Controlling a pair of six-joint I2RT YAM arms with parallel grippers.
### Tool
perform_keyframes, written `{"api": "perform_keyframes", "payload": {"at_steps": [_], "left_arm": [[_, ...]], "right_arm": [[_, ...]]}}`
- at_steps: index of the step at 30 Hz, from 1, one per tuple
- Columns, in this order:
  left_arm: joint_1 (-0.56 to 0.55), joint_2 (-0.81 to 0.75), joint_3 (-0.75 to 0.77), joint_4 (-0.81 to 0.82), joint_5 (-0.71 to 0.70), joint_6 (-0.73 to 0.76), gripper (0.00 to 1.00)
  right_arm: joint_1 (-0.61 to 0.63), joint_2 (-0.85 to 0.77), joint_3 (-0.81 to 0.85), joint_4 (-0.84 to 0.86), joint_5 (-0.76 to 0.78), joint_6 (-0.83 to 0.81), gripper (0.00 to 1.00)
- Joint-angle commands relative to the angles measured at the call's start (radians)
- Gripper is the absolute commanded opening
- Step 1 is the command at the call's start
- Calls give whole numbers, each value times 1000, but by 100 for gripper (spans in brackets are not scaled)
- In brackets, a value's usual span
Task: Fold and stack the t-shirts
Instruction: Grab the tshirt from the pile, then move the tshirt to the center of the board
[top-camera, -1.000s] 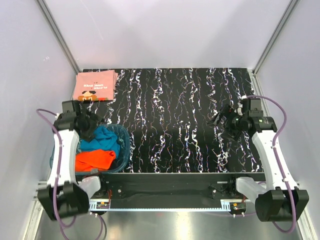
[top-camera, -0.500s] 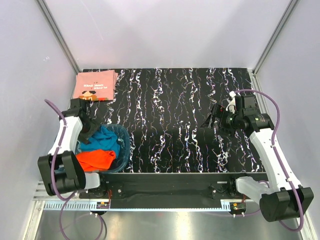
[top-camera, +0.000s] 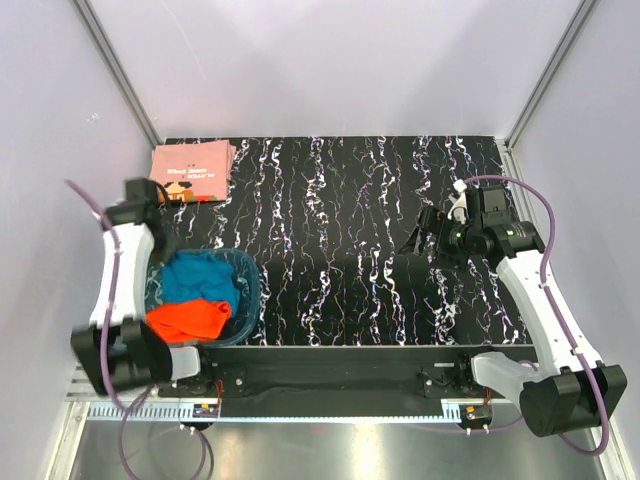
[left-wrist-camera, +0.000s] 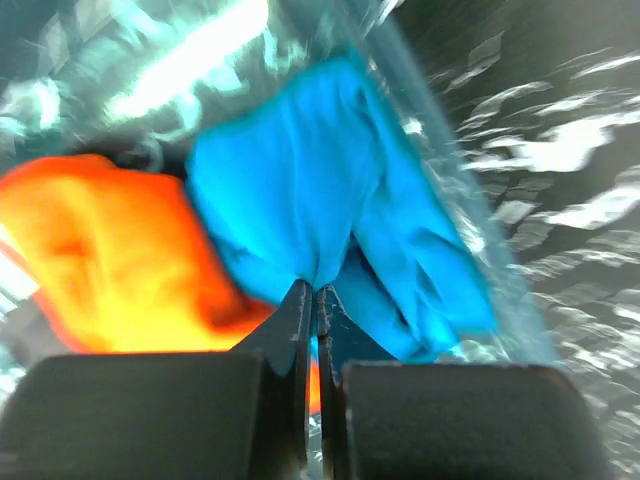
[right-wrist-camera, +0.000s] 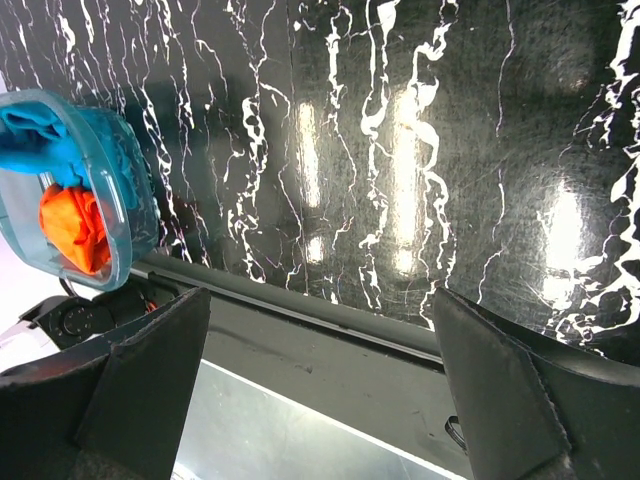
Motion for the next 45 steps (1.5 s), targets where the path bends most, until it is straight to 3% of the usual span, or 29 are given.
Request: {"api": "perform_keyframes", "payload": {"at_steps": [1,3,6,7,12,13,15,16,17,18,19,20,21,22,23,24,25,27,29,30,38,42,45], "left_arm": [[5,-253,278,-147,-136,-11,0],[5,-298,489,-148,-143,22,0],[5,-365,660,27,-10,92,0],[5,-376,677,164,42,106,0],[4,-266,774,484,515,-12,0],[5,-231,782,624,689,-58,0],[-45,-119,760,834,867,-246,0],[-112,-70,812,1025,1016,-341,0],[-149,-19,911,964,1045,-270,0],[-182,151,1163,690,986,-81,0],[-202,235,1414,13,600,63,0],[-158,297,1646,-107,582,122,0],[-115,316,1620,-121,663,115,0],[-96,269,1562,-14,777,93,0],[-108,210,1342,77,776,59,0],[-119,135,1188,231,786,28,0],[-121,-34,1005,617,817,-24,0],[-89,-112,774,835,776,-164,0],[-78,-47,834,724,772,-130,0],[-78,-13,934,631,791,-116,0],[-297,130,984,636,897,-100,0],[-485,182,896,586,872,-89,0],[-555,172,800,592,837,-87,3]], "right_arm": [[36,17,39,4,16,-4,100],[53,36,44,13,10,0,100],[85,60,71,19,1,5,99],[91,67,77,21,-1,8,100],[96,82,102,12,-5,13,100],[96,85,108,3,2,13,100],[96,99,116,-30,15,10,100],[96,102,116,-37,24,10,100],[96,103,116,-45,27,13,100],[96,102,111,-47,25,17,100],[96,100,110,-45,21,22,100],[98,90,109,-44,19,28,100],[96,82,106,-42,22,31,99],[96,74,103,-42,30,33,100],[98,62,102,-45,39,34,100],[96,57,97,-47,44,37,100],[96,54,91,-45,48,39,100],[98,60,85,-37,44,46,100],[96,74,97,-42,36,45,100],[96,77,103,-45,45,42,100],[96,97,111,-47,54,39,100],[96,103,113,-53,71,37,99],[96,110,126,-79,135,31,100]]}}
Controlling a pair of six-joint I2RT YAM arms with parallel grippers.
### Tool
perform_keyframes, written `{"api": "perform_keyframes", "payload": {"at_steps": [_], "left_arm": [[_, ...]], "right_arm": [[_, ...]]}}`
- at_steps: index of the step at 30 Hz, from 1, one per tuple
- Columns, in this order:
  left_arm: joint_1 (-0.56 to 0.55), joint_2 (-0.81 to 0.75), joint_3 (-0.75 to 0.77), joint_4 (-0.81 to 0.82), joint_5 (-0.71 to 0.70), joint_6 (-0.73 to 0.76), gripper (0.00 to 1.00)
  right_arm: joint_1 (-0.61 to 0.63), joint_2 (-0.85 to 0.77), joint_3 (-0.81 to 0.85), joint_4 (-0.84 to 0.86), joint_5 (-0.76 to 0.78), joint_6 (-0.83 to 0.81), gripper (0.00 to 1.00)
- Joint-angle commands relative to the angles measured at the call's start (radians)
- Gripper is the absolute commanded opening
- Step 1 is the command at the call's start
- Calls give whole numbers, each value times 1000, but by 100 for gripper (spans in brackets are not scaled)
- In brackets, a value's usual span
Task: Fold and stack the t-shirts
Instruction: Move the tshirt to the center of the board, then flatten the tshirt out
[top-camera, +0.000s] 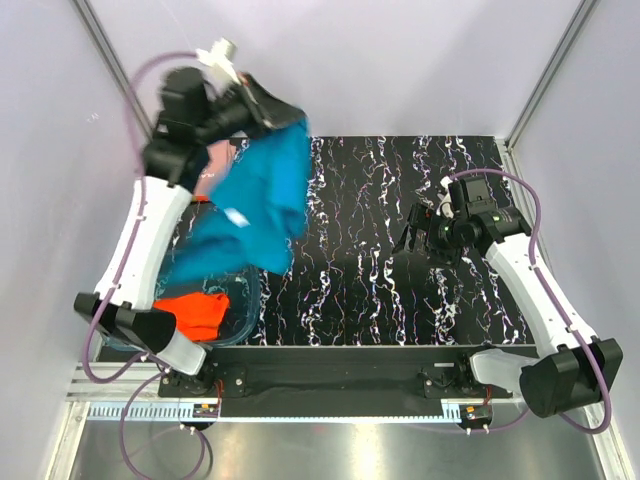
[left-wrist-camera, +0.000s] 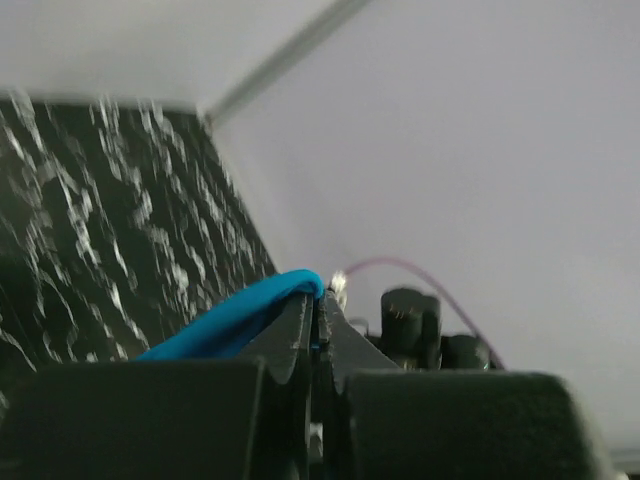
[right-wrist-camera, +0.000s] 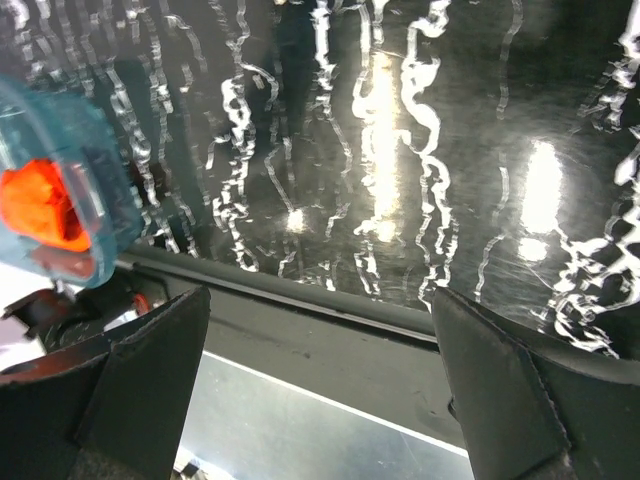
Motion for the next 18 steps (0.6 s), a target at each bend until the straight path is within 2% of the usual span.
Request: {"api": "perform_keyframes", "payload": {"at_steps": [1,2,4,5,8,11,12,13,17,18], "left_arm": [[-86,-8,-111,-8,-5,6,21],[-89,-14,-139,-27,-23,18,30],[-88,-37,-133,-145,-130,100,65],[-85,-40,-118,-194,-170,134,74],[-76,-40,-59,-320,-240,239,75],[-76,-34,-82,-409,-260,277,75],[-76,-27,-88,-470,-267,287,73],[-76,-21,-99,-503,-275,308,67],[-76,-31,-163,-578,-301,362,57],[-76,-46,-182,-575,-291,368,56]], "right_arm": [[6,4,51,-50,90,-10,100],[6,6,58,-56,103,-13,100],[6,10,59,-58,113,-13,100],[8,16,51,-53,108,-10,100],[6,45,26,-20,35,-22,100],[8,108,6,14,-60,-33,100],[11,128,3,23,-106,-41,100],[18,173,2,37,-125,-64,100],[113,306,25,72,-139,-88,85],[161,335,32,82,-130,-87,69]]}}
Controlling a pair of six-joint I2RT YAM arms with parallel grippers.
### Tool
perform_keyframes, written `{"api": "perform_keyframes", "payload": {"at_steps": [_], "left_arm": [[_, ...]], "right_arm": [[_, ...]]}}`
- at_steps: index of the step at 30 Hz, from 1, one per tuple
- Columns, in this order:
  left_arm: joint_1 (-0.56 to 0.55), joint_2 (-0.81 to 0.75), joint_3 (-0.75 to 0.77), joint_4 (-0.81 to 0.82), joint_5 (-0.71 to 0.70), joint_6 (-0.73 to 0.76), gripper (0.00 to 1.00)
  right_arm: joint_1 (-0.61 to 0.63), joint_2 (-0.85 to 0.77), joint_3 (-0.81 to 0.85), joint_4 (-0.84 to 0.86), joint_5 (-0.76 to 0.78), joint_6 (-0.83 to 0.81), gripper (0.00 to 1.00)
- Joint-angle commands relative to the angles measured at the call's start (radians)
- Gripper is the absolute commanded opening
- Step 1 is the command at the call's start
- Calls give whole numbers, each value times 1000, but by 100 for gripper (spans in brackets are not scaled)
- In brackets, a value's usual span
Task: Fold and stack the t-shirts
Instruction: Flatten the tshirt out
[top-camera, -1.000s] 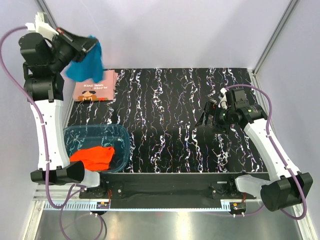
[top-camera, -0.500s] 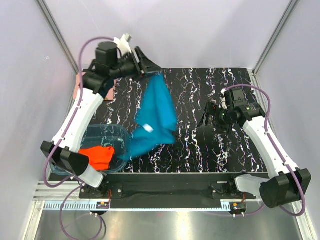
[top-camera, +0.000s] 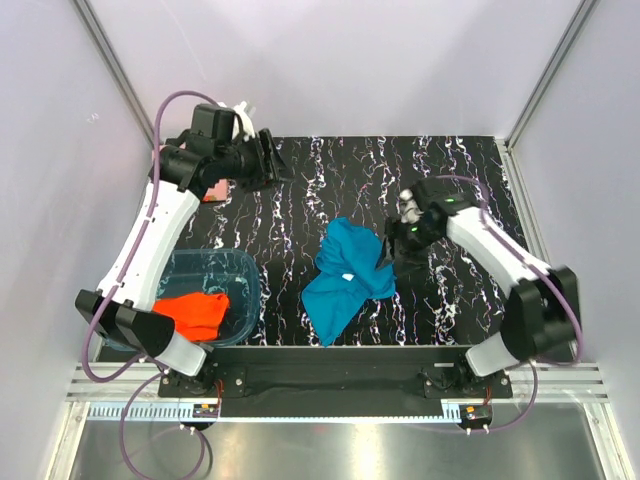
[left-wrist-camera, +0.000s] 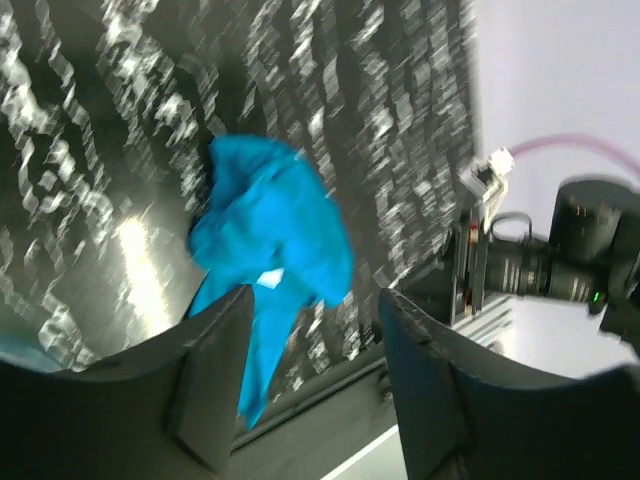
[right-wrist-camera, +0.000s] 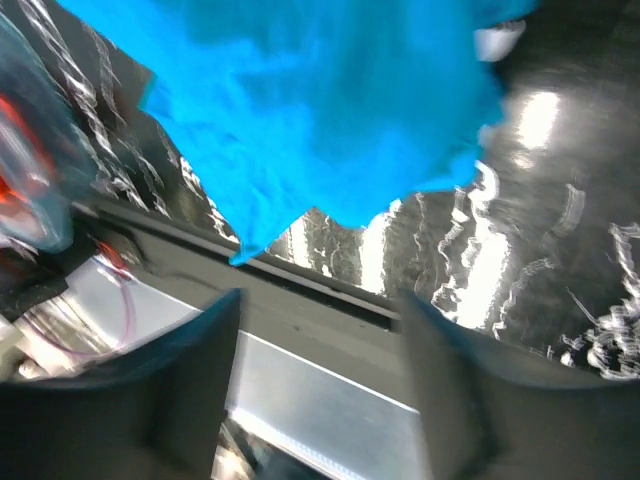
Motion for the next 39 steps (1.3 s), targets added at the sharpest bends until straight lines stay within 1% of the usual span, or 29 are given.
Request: {"api": "perform_keyframes", "payload": {"at_steps": [1,2,3,4,5,8,9,11,12,13,18,21,26,29,30,32,34,35,36,37,38,39], "left_arm": [[-3,-47,-59,-72,-25,86,55],[-1,-53,-104,-75,-19,86,49],[-1,-60,-127,-67,-1,83,47],[-1,-75,-151,-62,15,81,46],[-1,-80,-191,-56,27,81,45],[-1,-93,-230,-55,52,88,45],[-3,-95,-242,-59,61,92,46],[-1,-99,-248,-65,67,103,46],[-3,-100,-254,-65,73,106,46],[-1,-100,-257,-65,73,109,47],[-1,-98,-277,-58,104,112,48],[-1,-98,-285,-55,116,112,48],[-1,-98,-293,-56,119,115,48],[-1,-100,-296,-55,118,118,48],[-1,-100,-297,-58,119,120,48],[-1,-100,-303,-52,122,123,48],[-3,-98,-332,-33,154,121,38],[-6,-98,-345,-17,165,120,34],[-24,-95,-369,-12,170,124,33],[-38,-93,-377,-12,168,132,33],[-58,-86,-382,-10,165,140,33],[-110,-83,-398,-7,146,152,33]], "right_arm": [[112,122,30,78,-50,-26,62],[131,147,39,95,-51,-22,54],[164,172,45,111,-53,-17,35],[181,215,50,132,-47,-9,30],[195,235,59,140,-40,-6,29],[238,281,51,160,-13,17,35],[243,284,44,166,27,26,36],[250,286,24,177,76,40,45],[252,286,19,175,134,41,47],[252,286,10,174,153,41,48],[252,310,4,131,291,38,50],[252,319,1,126,326,47,50],[252,324,-7,125,338,57,50],[260,280,24,87,380,43,57],[282,266,43,45,381,31,57],[322,214,99,19,363,12,59],[355,198,125,-12,297,5,61],[355,194,117,-9,235,11,61],[355,177,104,19,216,33,61],[355,166,67,37,204,50,55],[355,158,45,56,187,69,52],[355,151,25,82,185,104,48]]}}
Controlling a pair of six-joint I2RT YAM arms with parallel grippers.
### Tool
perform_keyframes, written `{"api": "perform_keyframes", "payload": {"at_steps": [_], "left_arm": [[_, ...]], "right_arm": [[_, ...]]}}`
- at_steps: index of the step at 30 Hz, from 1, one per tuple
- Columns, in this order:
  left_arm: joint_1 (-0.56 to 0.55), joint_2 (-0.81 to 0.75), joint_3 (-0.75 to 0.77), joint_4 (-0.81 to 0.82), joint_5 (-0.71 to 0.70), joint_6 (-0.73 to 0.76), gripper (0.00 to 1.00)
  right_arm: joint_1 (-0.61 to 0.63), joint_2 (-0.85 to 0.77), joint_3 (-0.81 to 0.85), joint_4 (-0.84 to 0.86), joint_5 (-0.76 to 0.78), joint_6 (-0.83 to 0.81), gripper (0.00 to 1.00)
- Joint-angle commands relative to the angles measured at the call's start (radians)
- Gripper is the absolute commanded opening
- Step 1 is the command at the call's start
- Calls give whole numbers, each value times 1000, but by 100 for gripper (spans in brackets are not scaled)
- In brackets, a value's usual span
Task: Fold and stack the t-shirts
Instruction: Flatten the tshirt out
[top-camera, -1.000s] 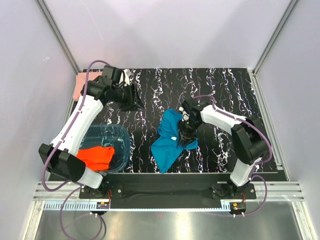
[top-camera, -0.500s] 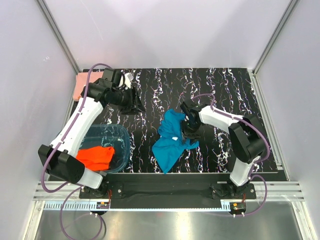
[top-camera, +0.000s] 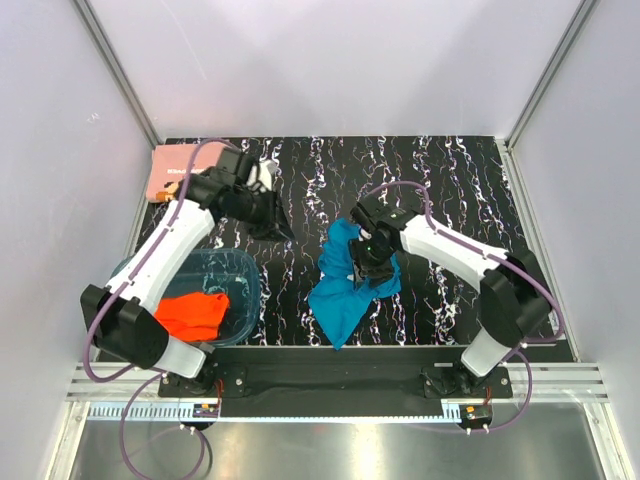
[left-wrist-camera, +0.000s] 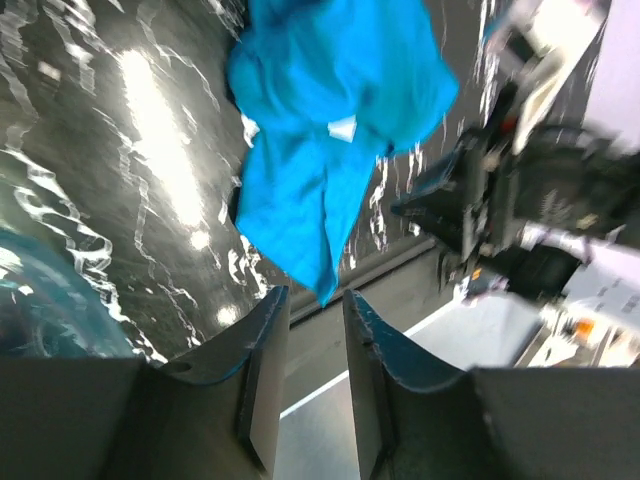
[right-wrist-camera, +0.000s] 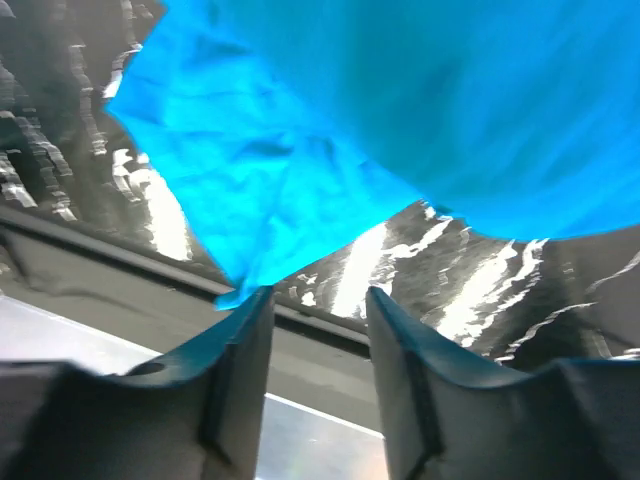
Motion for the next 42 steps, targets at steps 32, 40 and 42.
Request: {"api": "perform_keyframes", "payload": {"at_steps": [32,40,42], "left_arm": [[-555,75,-232,182,-197,10,51],[-494,-2,-280,163,-202,19,51],[-482,-9,-274,155,-202,30,51]], "right_arm": [[-158,-36,-370,354,159,391,53],[-197,-8,-353,364,191,431,35],[-204,13,-348,368,185,422,30]]}}
